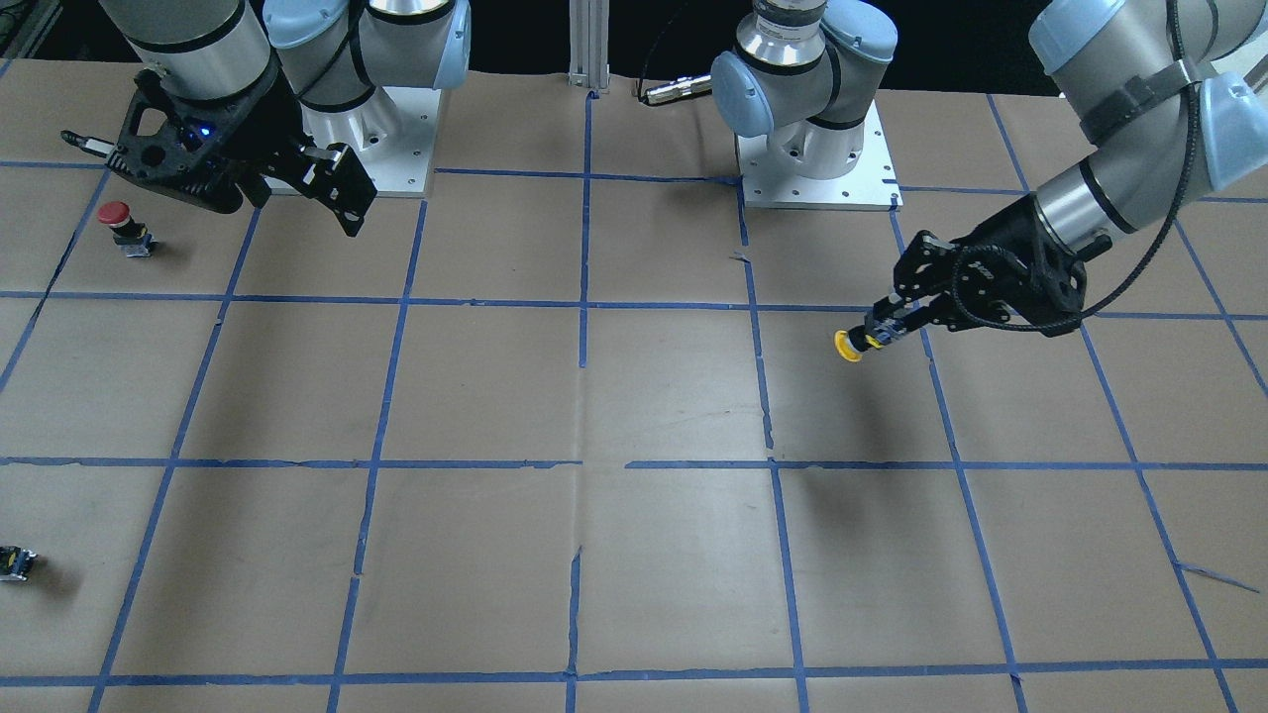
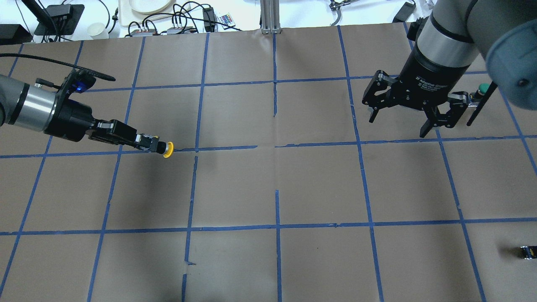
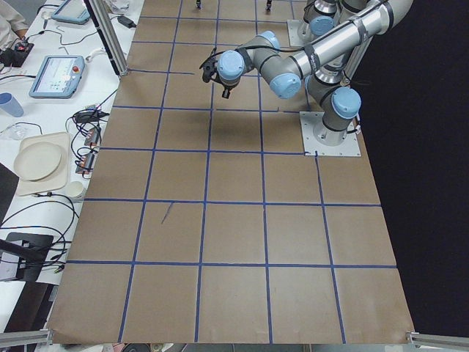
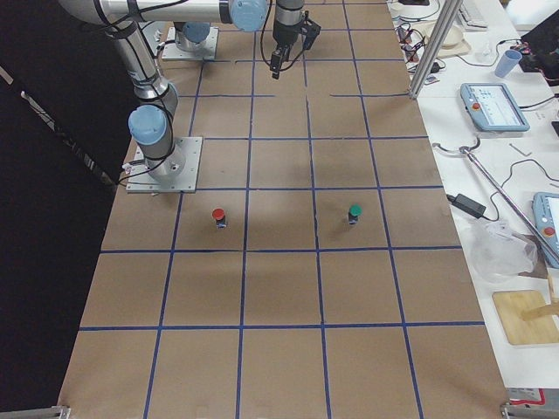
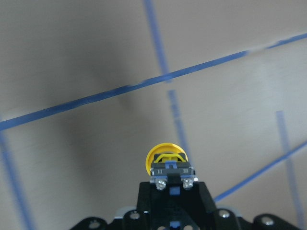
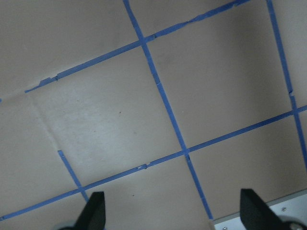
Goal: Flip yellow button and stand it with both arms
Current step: 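Lift the yellow button and carry it up toward the table center, then hold the button up while the right gripper approaches its yellow cap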
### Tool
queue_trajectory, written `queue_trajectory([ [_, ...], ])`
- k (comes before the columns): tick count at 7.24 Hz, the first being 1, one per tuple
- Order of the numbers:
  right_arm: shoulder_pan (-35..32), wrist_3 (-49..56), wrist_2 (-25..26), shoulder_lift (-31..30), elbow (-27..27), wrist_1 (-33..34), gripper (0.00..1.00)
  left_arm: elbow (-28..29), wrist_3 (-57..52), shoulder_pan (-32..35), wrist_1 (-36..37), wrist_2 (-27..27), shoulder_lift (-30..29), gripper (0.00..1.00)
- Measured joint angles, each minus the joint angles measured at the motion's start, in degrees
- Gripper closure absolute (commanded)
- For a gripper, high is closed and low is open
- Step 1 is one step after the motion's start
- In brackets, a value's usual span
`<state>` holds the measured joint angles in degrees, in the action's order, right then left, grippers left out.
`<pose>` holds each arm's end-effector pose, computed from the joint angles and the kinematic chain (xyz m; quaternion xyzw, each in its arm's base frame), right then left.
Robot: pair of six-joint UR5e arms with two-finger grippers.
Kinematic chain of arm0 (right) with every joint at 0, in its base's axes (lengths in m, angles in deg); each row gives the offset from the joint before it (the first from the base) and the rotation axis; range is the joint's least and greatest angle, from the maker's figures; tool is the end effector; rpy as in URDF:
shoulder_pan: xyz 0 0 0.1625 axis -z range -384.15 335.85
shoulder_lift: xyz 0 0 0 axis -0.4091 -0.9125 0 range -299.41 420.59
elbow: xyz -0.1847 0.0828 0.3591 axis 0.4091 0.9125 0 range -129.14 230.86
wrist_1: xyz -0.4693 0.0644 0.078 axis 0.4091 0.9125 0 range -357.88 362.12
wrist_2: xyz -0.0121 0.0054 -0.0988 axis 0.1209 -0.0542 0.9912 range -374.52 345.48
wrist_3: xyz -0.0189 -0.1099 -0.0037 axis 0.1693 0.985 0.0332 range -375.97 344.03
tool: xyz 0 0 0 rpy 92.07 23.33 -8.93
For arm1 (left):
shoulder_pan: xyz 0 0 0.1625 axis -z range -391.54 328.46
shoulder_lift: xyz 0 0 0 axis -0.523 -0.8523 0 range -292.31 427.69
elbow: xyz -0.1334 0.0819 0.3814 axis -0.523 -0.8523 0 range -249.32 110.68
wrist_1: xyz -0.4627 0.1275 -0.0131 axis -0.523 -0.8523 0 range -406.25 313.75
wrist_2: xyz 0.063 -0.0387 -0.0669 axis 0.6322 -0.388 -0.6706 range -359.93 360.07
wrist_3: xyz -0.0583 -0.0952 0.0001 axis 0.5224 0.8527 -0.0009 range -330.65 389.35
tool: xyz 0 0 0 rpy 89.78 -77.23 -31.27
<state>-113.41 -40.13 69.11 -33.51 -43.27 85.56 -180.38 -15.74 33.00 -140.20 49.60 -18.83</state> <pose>0.1390 -0.5199 0.4519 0.2180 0.9727 0.0675 0.0427 0.0190 -0.5184 0.3191 -0.0934 -0.9193 0.0532 0.3786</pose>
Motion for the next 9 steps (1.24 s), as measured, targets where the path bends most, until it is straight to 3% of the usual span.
queue_trajectory([
  [2,0.41,-6.42,-10.17,0.19,1.39,-4.3,0.0,-0.11,1.45,3.37,-9.68,-18.25,2.19,0.8],
  [5,4.67,-14.26,-28.42,0.28,2.64,-8.88,0.0,-0.74,2.29,12.5,-14.62,-40.1,3.31,0.85],
  [7,8.42,-14.94,-38.25,0.29,2.34,-14.2,0.0,-0.98,3.08,15.36,-17.85,-47.62,3.28,0.84],
  [9,12.18,-15.02,-49.68,0.27,2.19,-22.18,0.0,-0.95,3.32,15.93,-20.86,-50.9,3.26,0.84],
])
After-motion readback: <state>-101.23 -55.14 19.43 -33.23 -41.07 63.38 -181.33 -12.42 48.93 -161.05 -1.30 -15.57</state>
